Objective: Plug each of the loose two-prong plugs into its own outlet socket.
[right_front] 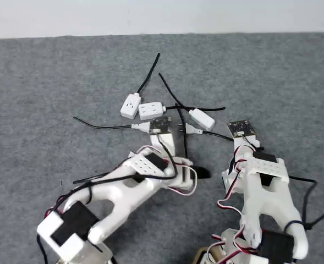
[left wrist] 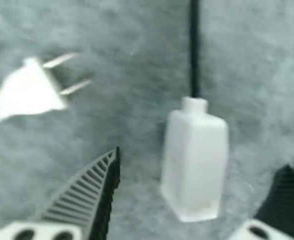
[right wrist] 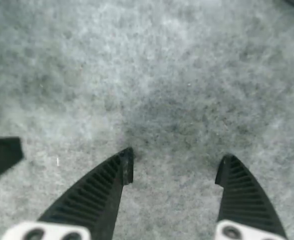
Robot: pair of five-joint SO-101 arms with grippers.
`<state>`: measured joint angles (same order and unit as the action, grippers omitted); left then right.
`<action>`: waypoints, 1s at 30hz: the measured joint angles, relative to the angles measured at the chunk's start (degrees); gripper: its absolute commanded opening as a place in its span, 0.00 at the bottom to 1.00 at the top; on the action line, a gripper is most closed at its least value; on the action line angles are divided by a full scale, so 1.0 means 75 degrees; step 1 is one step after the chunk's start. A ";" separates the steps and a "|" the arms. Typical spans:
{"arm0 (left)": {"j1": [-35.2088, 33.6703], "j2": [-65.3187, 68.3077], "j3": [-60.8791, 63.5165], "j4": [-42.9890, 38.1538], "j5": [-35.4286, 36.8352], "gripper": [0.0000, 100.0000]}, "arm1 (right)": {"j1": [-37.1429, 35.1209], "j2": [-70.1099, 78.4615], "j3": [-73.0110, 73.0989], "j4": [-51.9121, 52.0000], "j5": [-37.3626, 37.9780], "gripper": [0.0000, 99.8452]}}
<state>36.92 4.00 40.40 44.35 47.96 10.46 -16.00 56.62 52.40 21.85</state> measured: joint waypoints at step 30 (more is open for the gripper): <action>0.1430 -0.0621 0.0152 -0.0797 -0.1688 0.01 | -0.0047 0.0023 0.0000 0.0000 0.0000 0.27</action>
<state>47.65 -0.66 41.54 38.37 35.30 10.11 -15.82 56.62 52.40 21.85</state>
